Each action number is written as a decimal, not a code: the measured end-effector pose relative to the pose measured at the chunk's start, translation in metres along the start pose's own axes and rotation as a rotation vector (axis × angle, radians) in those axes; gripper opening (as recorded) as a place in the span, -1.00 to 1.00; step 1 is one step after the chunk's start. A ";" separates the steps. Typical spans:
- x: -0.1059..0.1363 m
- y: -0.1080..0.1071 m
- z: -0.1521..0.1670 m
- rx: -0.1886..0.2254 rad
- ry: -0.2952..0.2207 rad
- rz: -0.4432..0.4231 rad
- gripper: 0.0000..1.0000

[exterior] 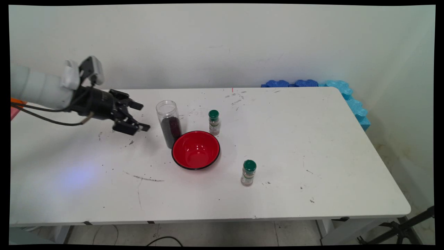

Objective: Pick up the black seasoning powder from the table, then pour the black seasoning powder in the red bowl

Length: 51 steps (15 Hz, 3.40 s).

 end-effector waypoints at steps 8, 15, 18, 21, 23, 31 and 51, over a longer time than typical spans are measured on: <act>0.003 0.000 0.050 -0.019 0.026 0.008 1.00; 0.008 0.001 0.069 -0.028 0.051 0.020 1.00; 0.009 0.000 0.072 -0.028 0.059 0.024 1.00; 0.009 -0.001 0.074 -0.025 0.062 0.035 -1.00; 0.010 -0.001 0.075 -0.025 0.064 0.047 -1.00; 0.011 -0.007 0.056 0.004 0.048 0.057 -1.00; 0.050 0.068 -0.091 -0.238 -0.047 0.080 -1.00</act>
